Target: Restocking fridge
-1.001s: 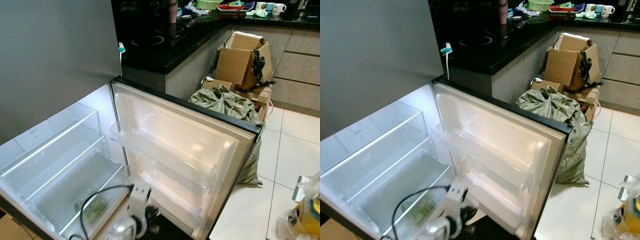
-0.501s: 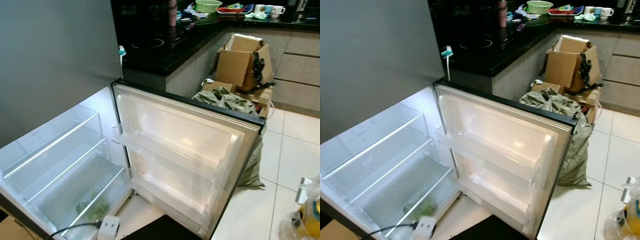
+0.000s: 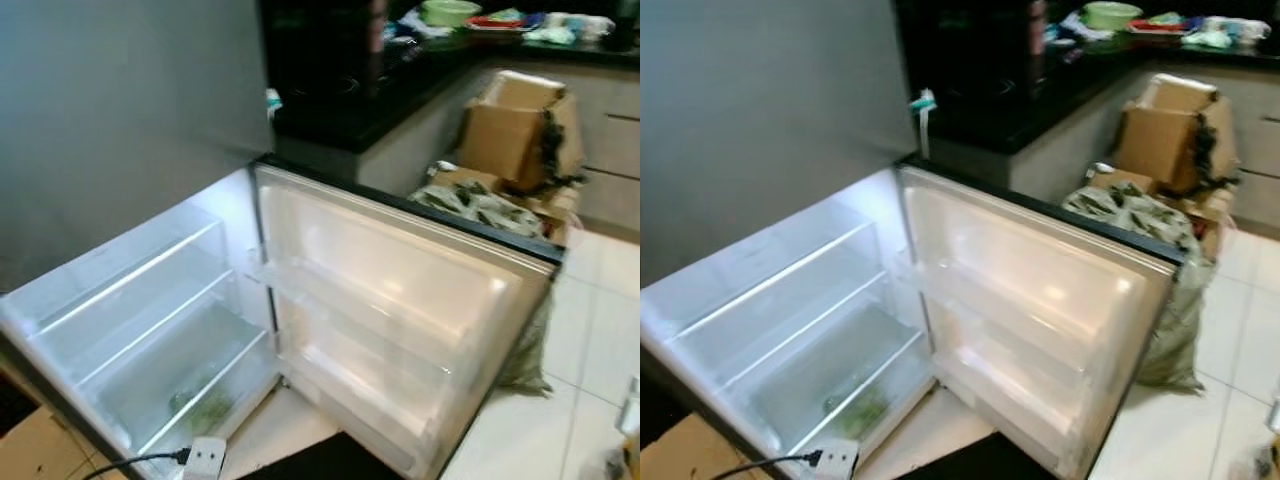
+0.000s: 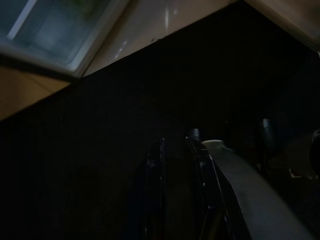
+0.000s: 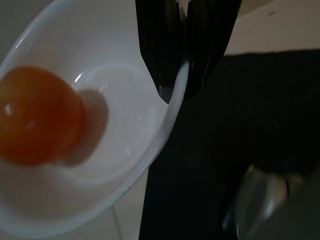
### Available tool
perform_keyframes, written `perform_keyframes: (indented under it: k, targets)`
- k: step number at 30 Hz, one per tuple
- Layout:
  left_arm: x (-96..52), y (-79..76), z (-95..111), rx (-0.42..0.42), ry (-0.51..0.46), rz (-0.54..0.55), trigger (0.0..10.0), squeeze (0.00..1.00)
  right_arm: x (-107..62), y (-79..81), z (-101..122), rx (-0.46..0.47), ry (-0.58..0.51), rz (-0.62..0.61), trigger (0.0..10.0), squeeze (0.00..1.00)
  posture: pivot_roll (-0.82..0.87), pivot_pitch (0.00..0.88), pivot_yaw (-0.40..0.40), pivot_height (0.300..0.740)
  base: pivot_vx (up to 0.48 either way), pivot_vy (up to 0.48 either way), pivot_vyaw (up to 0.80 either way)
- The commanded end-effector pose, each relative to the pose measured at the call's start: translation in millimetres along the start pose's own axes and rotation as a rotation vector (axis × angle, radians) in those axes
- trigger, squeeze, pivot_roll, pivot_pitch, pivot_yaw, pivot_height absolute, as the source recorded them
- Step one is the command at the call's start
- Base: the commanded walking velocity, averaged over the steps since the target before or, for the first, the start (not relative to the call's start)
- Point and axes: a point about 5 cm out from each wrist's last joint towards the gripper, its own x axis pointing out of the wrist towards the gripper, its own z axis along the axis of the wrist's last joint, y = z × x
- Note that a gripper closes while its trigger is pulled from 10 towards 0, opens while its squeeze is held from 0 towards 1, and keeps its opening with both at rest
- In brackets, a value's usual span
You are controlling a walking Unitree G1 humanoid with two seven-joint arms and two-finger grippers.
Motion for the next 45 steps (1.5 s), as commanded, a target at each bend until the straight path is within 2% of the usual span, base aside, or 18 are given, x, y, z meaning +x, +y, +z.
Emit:
perform_keyframes:
  k: [1, 17, 35, 45]
  targets:
    - [-2.1, 9.6, -1, 0.033, 0.002, 0.031, 10.0, 0.00, 0.2, 3.3, 4, -0.008, -0.017, 0.008, 10.0, 0.00, -0.11, 0.000, 0.049, 0.740, 0.000, 0.000, 0.80]
    - [-3.0, 6.0, -8, 0.061, 0.017, 0.034, 10.0, 0.00, -0.3, 0.7, -3, -0.039, 0.000, -0.008, 10.0, 0.00, -0.12, 0.000, 0.041, 0.740, 0.000, 0.000, 0.80]
    - [-2.2, 5.5, -7, 0.034, 0.019, 0.040, 10.0, 0.00, 0.3, -3.4, 7, -0.068, -0.023, -0.027, 10.0, 0.00, -0.12, 0.000, 0.038, 0.740, 0.000, 0.000, 0.80]
    - [-0.6, 1.3, -3, -0.009, 0.020, -0.005, 10.0, 0.00, 0.4, -6.6, 12, -0.092, -0.040, -0.036, 10.0, 0.00, -0.13, 0.000, 0.039, 0.740, 0.000, 0.000, 0.80]
